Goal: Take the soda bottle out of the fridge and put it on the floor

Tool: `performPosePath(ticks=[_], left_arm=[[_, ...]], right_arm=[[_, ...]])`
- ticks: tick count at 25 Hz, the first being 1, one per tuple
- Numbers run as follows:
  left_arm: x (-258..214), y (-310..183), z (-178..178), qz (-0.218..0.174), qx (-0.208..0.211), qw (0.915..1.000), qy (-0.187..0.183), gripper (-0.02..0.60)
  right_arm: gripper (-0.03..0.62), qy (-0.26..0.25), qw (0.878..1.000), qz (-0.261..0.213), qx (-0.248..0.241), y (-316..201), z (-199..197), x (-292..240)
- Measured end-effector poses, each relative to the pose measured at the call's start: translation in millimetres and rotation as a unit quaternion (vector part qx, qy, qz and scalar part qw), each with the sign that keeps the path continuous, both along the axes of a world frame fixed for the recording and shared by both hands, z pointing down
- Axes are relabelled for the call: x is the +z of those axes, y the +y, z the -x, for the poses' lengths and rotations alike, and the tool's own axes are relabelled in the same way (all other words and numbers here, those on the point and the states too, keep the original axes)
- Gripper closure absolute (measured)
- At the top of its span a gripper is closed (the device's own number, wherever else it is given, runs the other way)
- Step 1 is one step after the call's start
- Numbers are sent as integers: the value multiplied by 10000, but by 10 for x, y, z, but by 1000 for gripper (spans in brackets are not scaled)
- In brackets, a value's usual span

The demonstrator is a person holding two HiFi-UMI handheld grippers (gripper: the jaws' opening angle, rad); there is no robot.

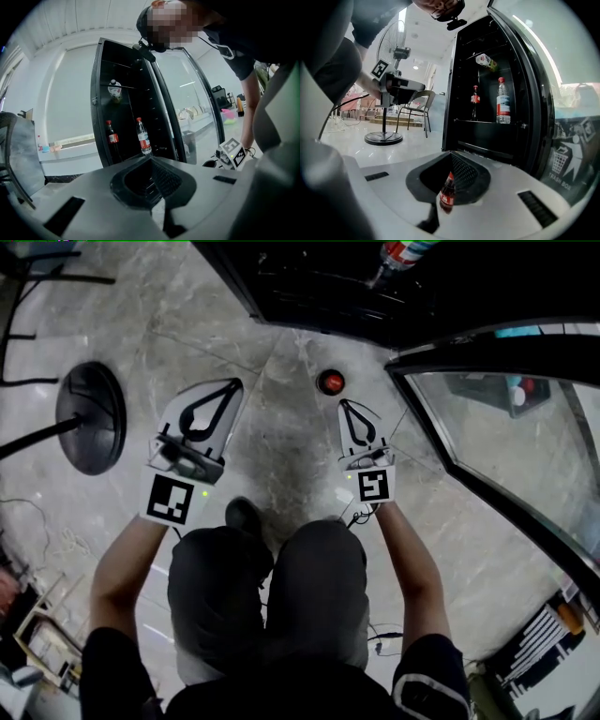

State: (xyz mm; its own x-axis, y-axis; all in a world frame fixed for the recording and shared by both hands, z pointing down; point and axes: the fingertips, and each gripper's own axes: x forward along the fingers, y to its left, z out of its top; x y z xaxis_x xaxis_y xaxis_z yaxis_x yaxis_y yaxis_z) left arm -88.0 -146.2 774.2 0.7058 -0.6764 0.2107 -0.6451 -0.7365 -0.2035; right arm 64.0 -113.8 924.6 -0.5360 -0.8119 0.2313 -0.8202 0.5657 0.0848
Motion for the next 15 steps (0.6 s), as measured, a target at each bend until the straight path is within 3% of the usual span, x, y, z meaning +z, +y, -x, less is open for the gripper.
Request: performPosePath(ticks=[6,15], left_arm=[[-577,87,-102,93,24,10000,5,558],[-1837,76,-50,2,-131,9999,109,558]], right_arm=[[575,-39,10000,-3,-28,108,-69,-763],[576,-17,10000,-48,59,119,-73,-2165]])
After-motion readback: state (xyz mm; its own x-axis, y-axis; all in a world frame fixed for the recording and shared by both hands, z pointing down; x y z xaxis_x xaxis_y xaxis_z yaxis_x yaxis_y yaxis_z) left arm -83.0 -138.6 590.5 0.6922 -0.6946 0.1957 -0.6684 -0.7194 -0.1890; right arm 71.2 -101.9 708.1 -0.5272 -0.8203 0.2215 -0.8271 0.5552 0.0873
